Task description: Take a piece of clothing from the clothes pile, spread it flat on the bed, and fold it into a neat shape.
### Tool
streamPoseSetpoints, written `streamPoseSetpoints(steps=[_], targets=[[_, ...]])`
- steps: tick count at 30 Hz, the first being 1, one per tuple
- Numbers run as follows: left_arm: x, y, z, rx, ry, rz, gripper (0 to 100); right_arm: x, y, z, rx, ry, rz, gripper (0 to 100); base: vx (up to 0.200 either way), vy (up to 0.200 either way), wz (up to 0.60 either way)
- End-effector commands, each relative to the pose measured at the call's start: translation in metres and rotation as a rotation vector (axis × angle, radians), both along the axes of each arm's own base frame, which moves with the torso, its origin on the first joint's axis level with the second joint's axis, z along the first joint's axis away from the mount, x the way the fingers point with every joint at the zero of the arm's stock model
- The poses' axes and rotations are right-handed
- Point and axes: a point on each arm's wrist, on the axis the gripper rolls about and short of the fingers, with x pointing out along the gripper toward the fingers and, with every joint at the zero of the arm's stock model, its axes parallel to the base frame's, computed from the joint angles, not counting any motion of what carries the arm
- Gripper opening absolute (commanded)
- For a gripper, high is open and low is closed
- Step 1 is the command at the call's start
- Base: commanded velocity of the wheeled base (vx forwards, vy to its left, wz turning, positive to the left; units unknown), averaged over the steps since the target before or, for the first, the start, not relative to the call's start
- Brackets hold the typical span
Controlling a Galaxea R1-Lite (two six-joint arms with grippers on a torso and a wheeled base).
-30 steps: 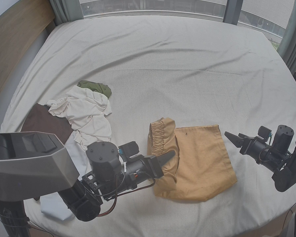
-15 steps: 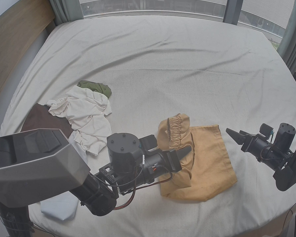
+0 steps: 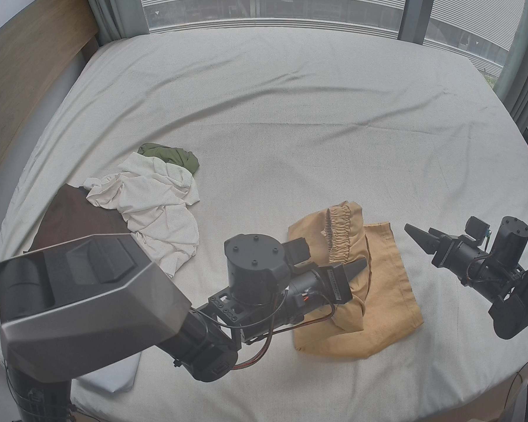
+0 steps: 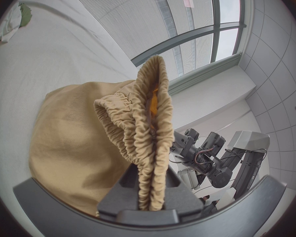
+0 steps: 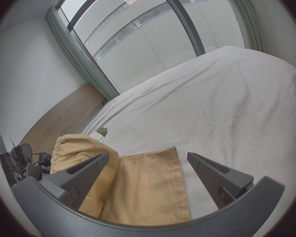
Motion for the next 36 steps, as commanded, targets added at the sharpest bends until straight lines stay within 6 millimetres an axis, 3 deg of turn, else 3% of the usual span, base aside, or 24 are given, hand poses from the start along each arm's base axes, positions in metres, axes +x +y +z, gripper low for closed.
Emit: streamPoseSetpoints(steps=[1,17,18,28,36], targets=[[0.000,-0.009,-0.011,0.019,0.017,-0.012,0,-0.001,0.000,0.002,0.001,-0.006,0.003,100,0.000,0.000,0.00],[0.009,-0.019,-0.025,0.029,0.019,-0.004,0,0.000,0.001,0.002,0.001,-0.008,0.003,100,0.000,0.000,0.00],[0.009,-0.018,-0.027,0.033,0.023,-0.004,100,0.000,0.001,0.002,0.001,-0.008,0.003,100,0.000,0.000,0.00],[0.012,-0.018,-0.042,0.067,0.030,0.034,100,0.000,0.000,0.007,0.010,-0.026,-0.001,100,0.000,0.000,0.00],[0.017,-0.004,-0.031,0.071,-0.009,0.095,100,-0.001,0.000,0.005,0.012,-0.016,0.000,100,0.000,0.000,0.00]])
